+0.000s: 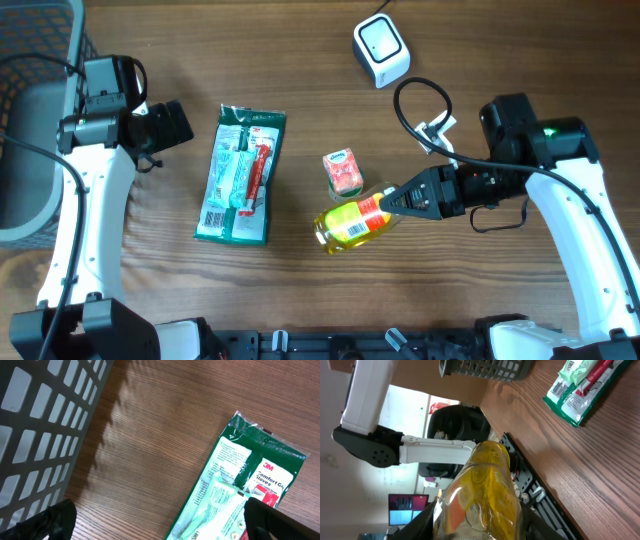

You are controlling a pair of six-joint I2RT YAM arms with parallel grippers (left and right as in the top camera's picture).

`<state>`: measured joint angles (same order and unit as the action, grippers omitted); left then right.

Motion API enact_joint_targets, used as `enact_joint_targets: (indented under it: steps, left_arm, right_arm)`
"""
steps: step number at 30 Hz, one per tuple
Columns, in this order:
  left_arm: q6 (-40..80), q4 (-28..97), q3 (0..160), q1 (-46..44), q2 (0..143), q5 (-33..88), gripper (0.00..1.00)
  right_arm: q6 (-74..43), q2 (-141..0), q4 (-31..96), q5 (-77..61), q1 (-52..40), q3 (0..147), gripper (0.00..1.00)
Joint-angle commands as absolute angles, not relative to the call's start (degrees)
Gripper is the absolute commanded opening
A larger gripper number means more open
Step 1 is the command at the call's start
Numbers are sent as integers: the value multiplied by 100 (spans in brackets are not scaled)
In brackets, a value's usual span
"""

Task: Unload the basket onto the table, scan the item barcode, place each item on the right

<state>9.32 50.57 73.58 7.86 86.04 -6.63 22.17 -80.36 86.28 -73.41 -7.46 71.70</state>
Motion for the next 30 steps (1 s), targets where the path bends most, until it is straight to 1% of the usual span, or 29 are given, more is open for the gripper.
enact_joint_targets:
  steps: [1,6,12,16,30]
  left_arm:
    - [985,5041,7360,805,8626,-714,100]
    - [985,5041,7360,805,8626,-714,100]
    - [985,5041,7360,805,8626,-714,100]
    - [985,5041,7360,805,8626,-714,100]
    - [985,5041,7360,805,8626,-714,100]
  right_arm:
    - [2189,-7948,8580,-7861,-786,7172,18]
    - [2082,-7948,8449,-8208,-786,7172,18]
    - [2082,-7948,8370,-8246,-786,7172,17]
    - [2043,-7948,8077,-8567,-786,7172,17]
    - [1922,-7948,8014,-8241,-786,7172,17]
